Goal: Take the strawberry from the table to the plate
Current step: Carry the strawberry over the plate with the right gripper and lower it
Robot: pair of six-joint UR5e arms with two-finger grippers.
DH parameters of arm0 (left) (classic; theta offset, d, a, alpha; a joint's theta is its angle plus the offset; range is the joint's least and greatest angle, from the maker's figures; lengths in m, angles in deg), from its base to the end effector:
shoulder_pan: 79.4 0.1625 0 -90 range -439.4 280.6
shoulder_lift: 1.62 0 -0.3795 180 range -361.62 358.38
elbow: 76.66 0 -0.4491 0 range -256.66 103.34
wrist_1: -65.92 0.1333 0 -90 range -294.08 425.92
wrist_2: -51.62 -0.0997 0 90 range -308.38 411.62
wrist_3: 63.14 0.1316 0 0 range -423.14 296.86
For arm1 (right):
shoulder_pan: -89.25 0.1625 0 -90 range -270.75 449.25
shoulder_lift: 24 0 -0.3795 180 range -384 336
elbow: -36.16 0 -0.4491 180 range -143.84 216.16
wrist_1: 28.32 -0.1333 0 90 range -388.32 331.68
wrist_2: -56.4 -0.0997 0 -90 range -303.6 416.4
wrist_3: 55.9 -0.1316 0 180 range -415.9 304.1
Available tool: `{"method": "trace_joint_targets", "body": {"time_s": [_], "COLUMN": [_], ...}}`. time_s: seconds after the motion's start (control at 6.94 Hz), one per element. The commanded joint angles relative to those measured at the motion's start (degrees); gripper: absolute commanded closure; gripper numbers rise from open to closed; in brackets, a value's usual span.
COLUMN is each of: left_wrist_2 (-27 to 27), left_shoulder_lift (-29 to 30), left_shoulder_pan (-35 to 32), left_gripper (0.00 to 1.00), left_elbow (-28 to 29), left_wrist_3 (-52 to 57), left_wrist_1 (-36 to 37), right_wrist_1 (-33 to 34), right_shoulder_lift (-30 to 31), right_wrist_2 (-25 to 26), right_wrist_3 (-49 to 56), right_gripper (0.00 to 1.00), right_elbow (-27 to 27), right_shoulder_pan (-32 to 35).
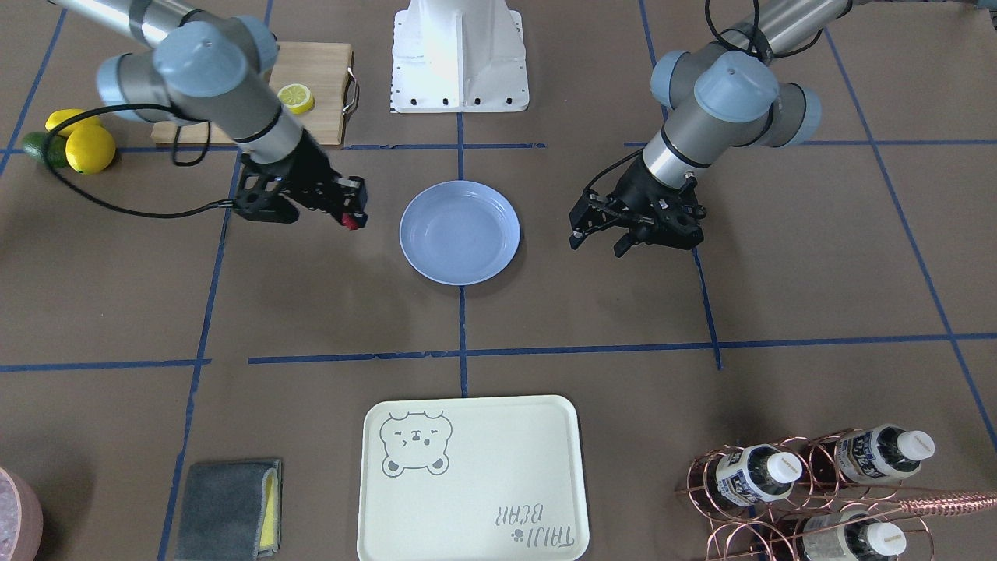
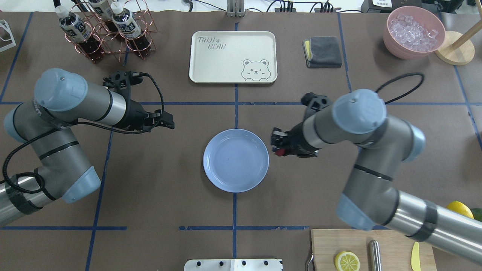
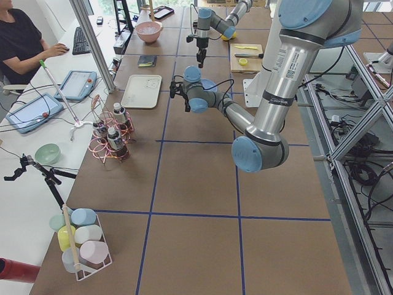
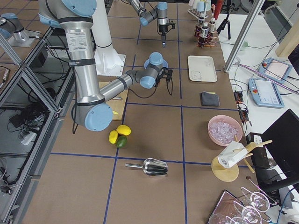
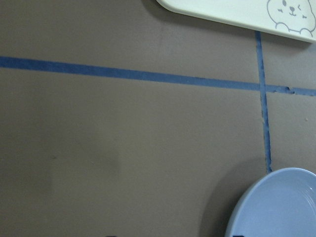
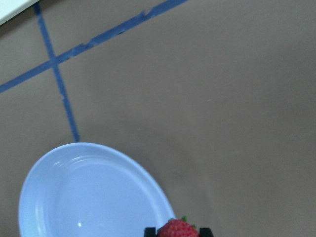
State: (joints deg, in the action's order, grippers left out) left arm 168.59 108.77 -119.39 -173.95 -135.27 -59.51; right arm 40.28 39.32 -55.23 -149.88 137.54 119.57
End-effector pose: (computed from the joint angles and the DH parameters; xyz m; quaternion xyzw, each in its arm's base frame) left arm 0.4734 -0.4932 0.2737 0.0723 0.5415 -0.0392 0.8367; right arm -0.5442 -0.4165 0.2010 -0.0477 -0.5114 0.1626 0.8425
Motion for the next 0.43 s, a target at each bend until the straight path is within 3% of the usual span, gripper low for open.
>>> {"method": "trace_joint_targets", "body": {"time_s": [0.0,0.29], "left_wrist_2": [1.2,0.8], "left_shoulder_lift": [-1.1,-1.1], "left_shoulder_pan": [-1.3,-0.9], "left_gripper": [0.17,0.13], "left_elbow": [0.0,0.0], "left_wrist_3": [0.2,-0.1], "left_wrist_1": [-0.1,-0.3], "right_wrist_1": [4.8,5.2], "right_shoulder_lift": [-15.4,-15.2], "right_wrist_2": [5.6,7.4], "right_wrist_3": [-5.3,-5.2], "right_gripper": [1.0,1.0], "right_elbow": [-13.6,-14.0], "right_shoulder_pan": [-4.0,-4.9]}}
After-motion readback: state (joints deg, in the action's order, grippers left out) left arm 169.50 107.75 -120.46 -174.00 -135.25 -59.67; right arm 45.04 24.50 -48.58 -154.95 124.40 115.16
